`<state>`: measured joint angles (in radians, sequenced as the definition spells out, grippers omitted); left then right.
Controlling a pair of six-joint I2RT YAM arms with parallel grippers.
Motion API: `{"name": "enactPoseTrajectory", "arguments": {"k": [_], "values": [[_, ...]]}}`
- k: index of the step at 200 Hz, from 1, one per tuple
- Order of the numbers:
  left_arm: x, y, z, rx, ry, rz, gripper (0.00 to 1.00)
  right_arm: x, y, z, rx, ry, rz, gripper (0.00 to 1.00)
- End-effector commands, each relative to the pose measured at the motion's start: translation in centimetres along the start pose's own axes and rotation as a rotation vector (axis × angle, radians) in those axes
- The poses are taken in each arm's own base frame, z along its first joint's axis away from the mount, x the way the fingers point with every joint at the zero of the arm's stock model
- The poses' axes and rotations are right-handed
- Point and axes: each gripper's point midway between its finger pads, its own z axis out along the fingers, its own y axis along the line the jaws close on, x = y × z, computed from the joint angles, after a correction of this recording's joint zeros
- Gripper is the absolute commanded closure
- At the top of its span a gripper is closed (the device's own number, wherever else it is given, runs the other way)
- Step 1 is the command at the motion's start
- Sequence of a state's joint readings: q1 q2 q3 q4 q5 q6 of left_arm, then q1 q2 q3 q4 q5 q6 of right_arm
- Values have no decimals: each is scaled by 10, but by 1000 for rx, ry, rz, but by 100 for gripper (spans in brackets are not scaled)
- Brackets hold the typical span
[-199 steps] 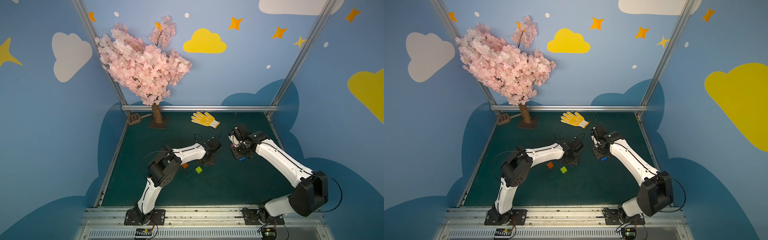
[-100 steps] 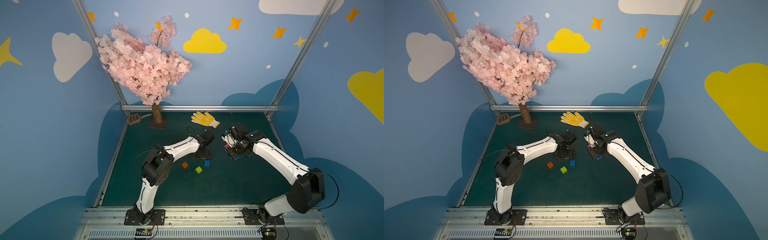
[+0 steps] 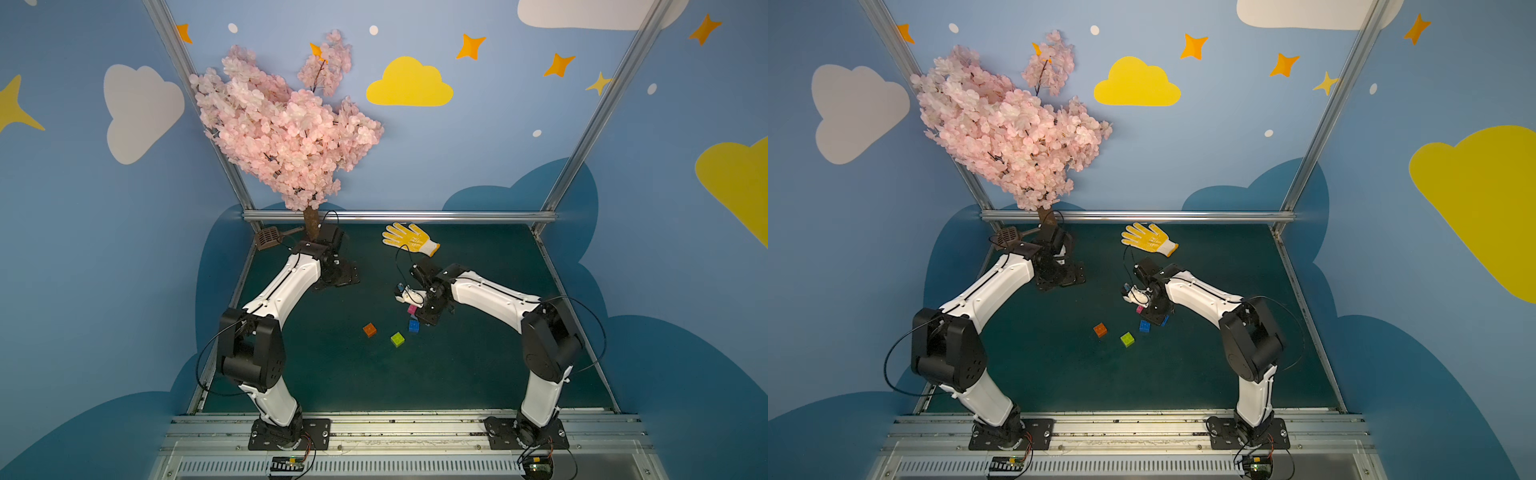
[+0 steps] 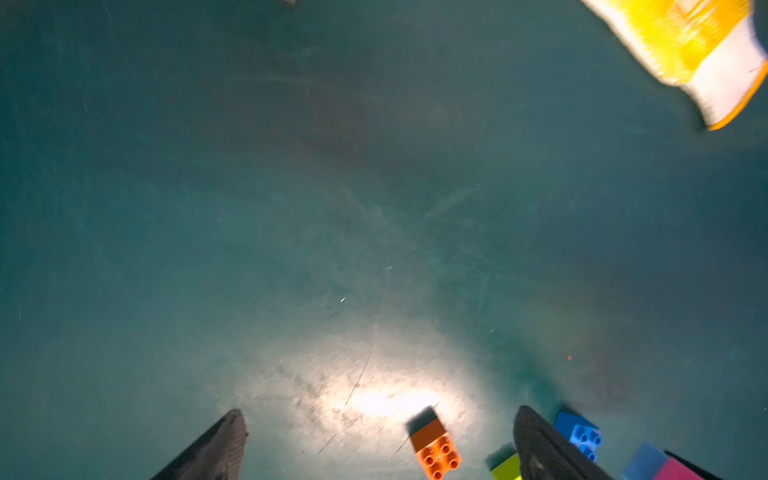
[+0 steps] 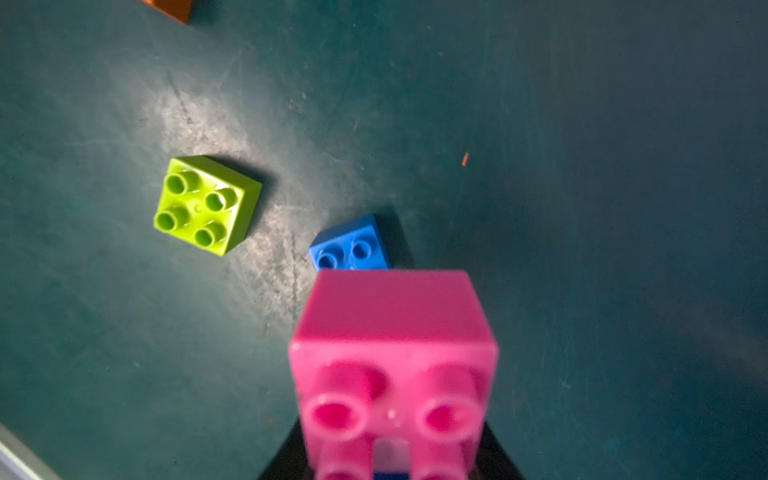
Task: Assemble the letter y with lego
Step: Assemble the lego brick with the lego brick.
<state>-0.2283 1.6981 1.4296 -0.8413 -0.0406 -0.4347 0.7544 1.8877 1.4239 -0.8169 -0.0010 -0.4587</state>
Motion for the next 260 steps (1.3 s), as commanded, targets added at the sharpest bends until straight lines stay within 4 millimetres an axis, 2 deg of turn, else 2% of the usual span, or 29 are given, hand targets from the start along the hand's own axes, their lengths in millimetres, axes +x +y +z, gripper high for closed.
{"name": "enactPoseTrajectory", "arguments": {"k": [1,24,62,108,173,260], "values": [[8,9,4,31,43,28,0,-11,-1,6,28,9,-105,100],[5,24,4,50,32,-31,0,-14,-2,14,49,22,-140,100],[2,32,-2,84,-14,-71,0,-11,1,21,44,61,-174,100],[4,35,3,89,3,-95,0,-1,9,32,26,122,-220,100],[4,39,6,77,6,-109,0,2,13,35,17,135,-234,100],[5,38,9,82,18,-113,0,-2,18,17,29,61,-223,100]]}}
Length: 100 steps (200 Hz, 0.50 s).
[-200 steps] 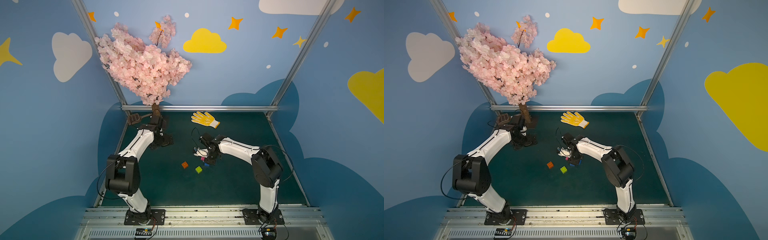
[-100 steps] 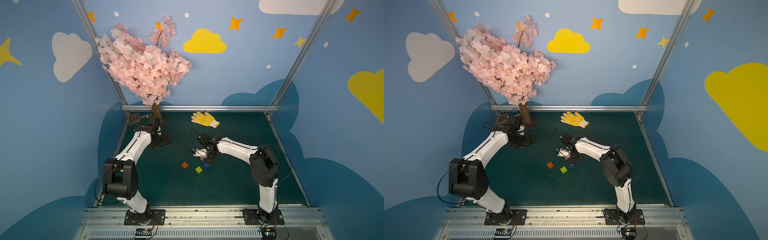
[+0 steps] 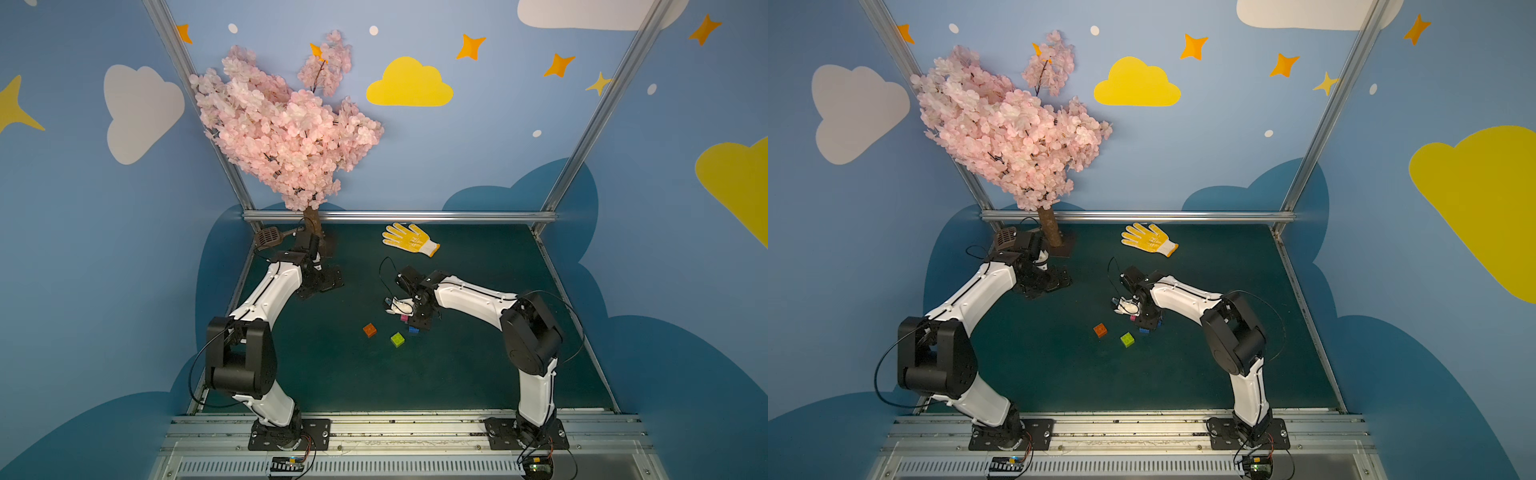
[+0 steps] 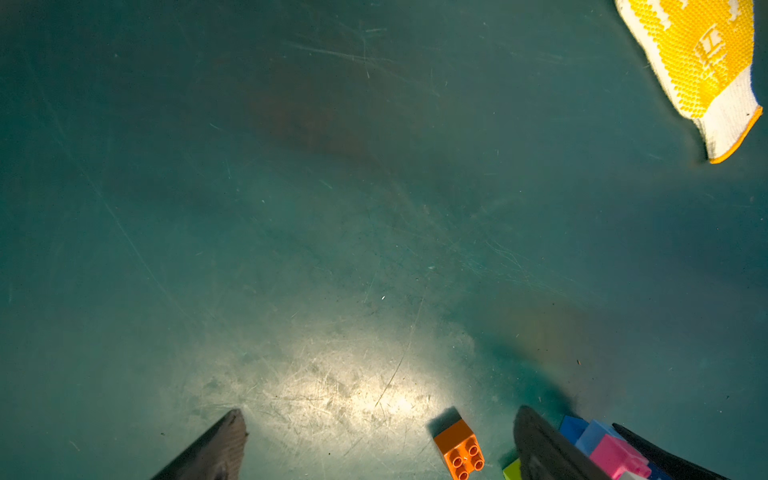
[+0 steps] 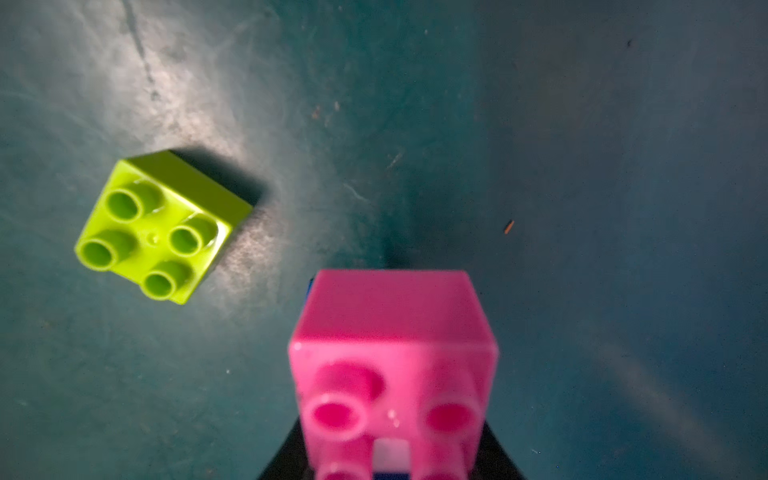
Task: Assemble the letter y with lego
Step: Assemble the lego brick with the lego brick.
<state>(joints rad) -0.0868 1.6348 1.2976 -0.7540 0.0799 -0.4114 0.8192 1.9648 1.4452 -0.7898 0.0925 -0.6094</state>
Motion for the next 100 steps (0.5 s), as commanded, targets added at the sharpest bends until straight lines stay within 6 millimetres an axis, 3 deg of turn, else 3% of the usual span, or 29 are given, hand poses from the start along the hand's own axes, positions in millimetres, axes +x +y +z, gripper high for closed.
{"name": "enactPoseTrajectory", "arguments": {"k": [1,100], "values": [[3,1,3,7,18,-8,0,3,12,-7,-26,-7,-11,100],[3,1,4,8,21,-6,0,4,18,-15,-19,-28,-26,100]]}}
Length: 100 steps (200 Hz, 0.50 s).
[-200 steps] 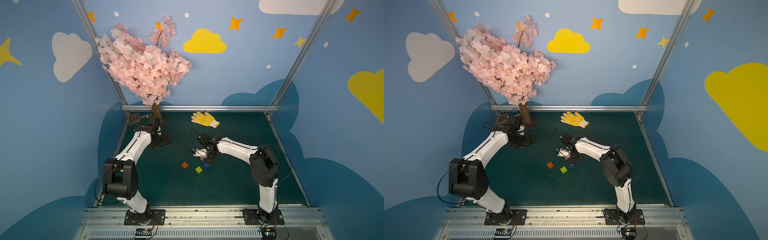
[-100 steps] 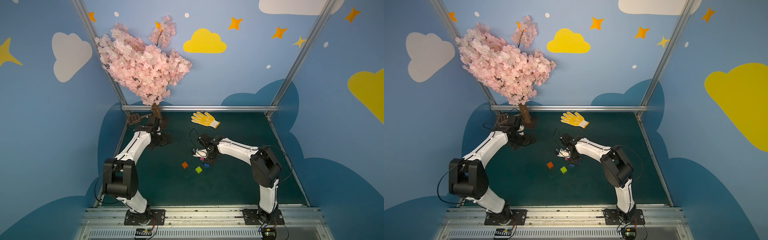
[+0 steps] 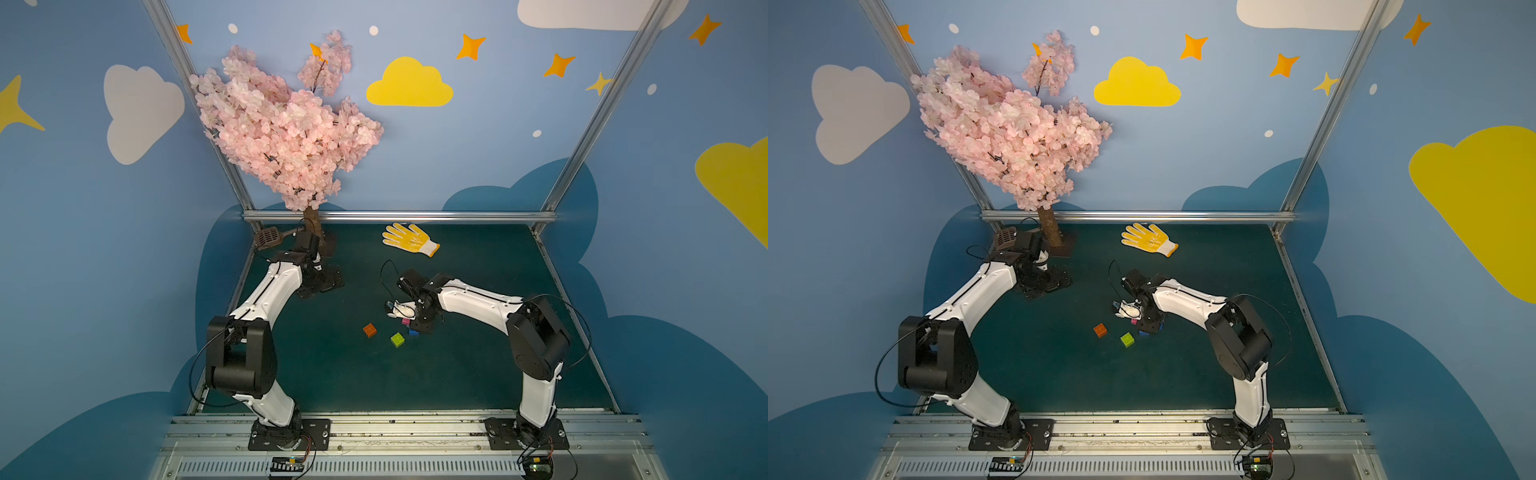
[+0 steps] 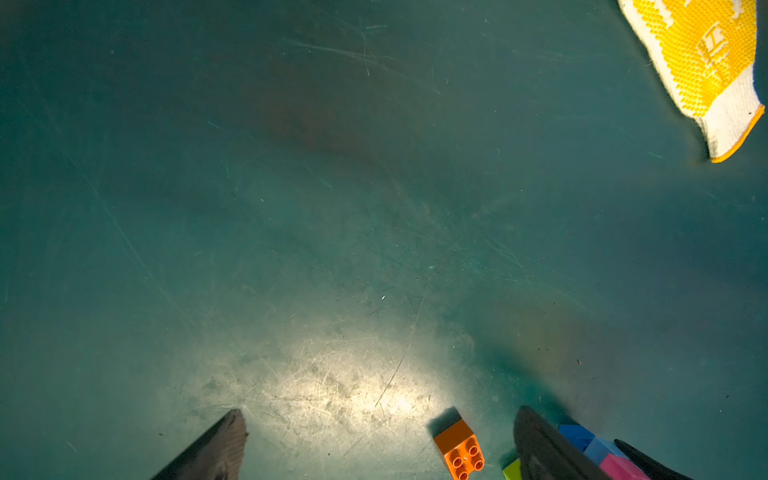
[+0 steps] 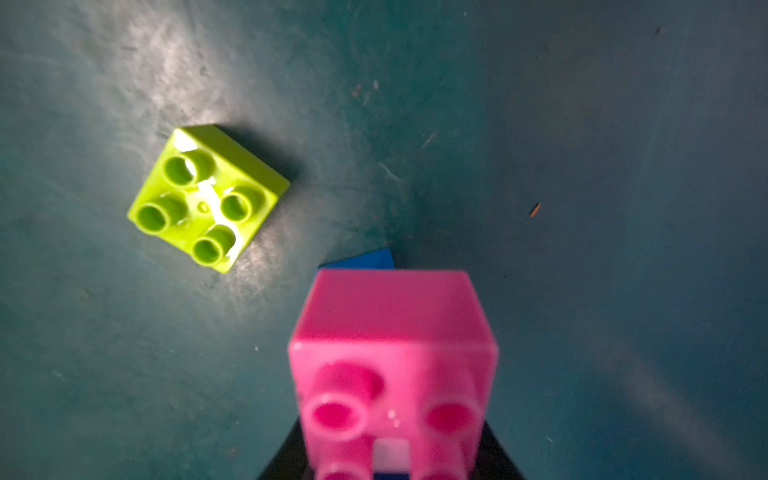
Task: Assemble the letter y with lego
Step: Assemble the lego brick with the lego brick.
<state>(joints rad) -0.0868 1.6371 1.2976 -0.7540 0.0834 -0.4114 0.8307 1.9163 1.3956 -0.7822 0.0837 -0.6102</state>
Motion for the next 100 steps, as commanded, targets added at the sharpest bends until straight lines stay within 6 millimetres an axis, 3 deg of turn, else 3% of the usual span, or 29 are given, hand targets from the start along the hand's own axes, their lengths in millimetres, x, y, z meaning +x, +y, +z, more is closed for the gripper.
{"name": "enactPoseTrajectory", "arguments": {"k": [1,100], "values": [[3,1,4,5,18,-6,0,-1,8,-8,-14,-17,-15,100],[3,3,4,1,21,-15,0,0,14,14,-42,47,-61,100]]}}
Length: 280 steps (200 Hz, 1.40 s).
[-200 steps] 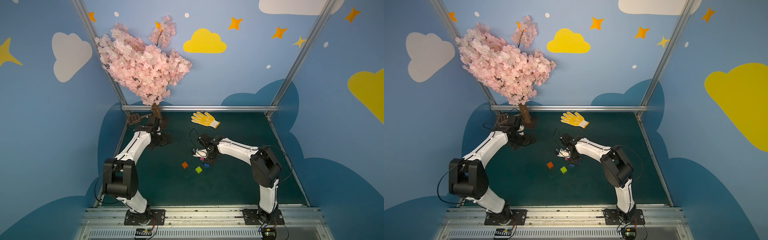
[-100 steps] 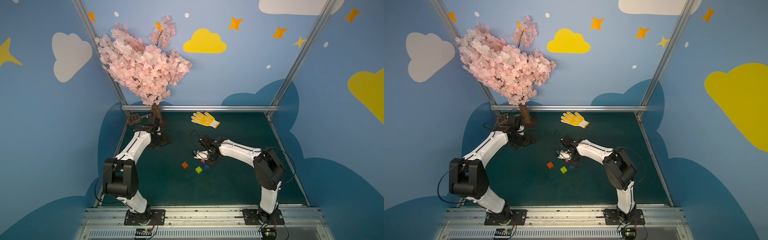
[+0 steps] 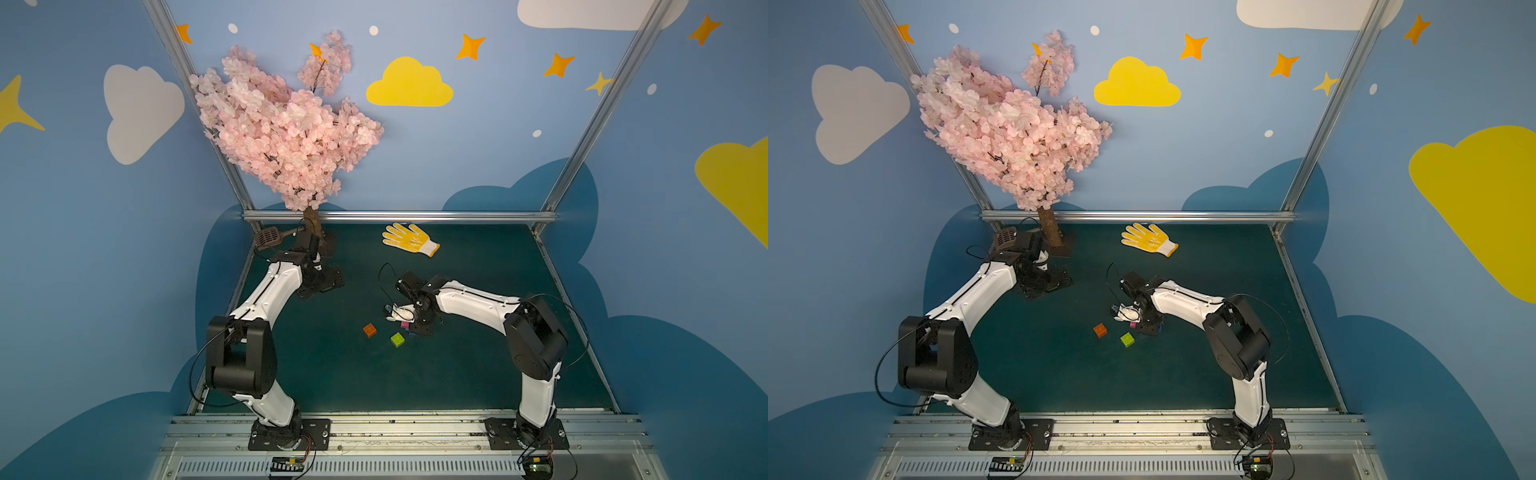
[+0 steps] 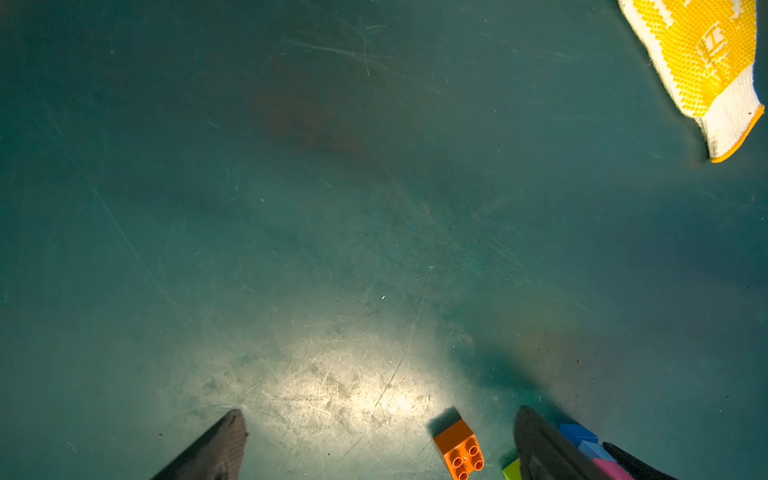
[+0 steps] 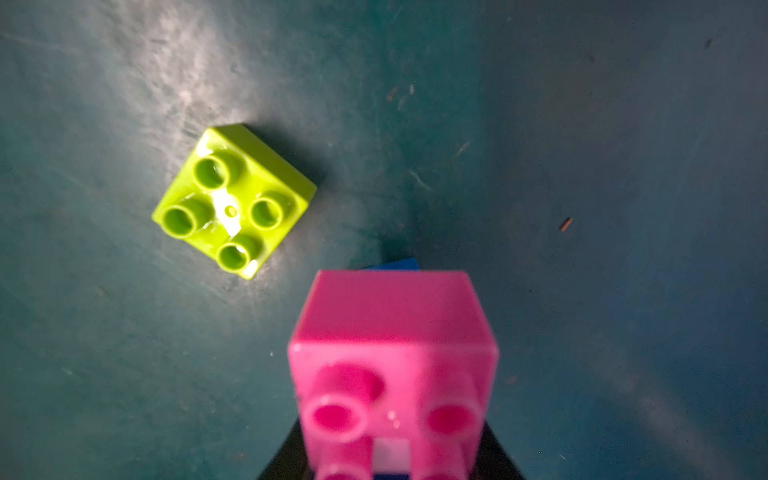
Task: Assemble the letter y with lego
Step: Assemble the lego brick with the lego brick.
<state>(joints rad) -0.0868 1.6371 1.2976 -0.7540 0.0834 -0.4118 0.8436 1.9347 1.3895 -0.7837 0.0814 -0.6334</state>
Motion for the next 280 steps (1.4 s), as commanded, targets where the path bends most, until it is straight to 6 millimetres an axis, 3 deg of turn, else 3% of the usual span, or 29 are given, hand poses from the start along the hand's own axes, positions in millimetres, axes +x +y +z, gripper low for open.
{"name": "enactPoseTrajectory", "arguments": {"k": [1,50,100,142,207,280], "values": [[3,3,4,1,21,-15,0,-1,7,7,-25,30,-25,100],[4,2,5,4,26,-16,0,2,0,20,-19,103,-16,100],[4,2,6,3,27,-17,0,1,13,14,-148,148,6,100],[4,2,5,4,25,-17,0,5,6,14,-98,148,29,100],[4,1,5,11,29,-16,0,11,-4,32,-15,127,20,100],[4,-4,2,48,2,24,0,5,17,45,-151,66,89,100]]}}
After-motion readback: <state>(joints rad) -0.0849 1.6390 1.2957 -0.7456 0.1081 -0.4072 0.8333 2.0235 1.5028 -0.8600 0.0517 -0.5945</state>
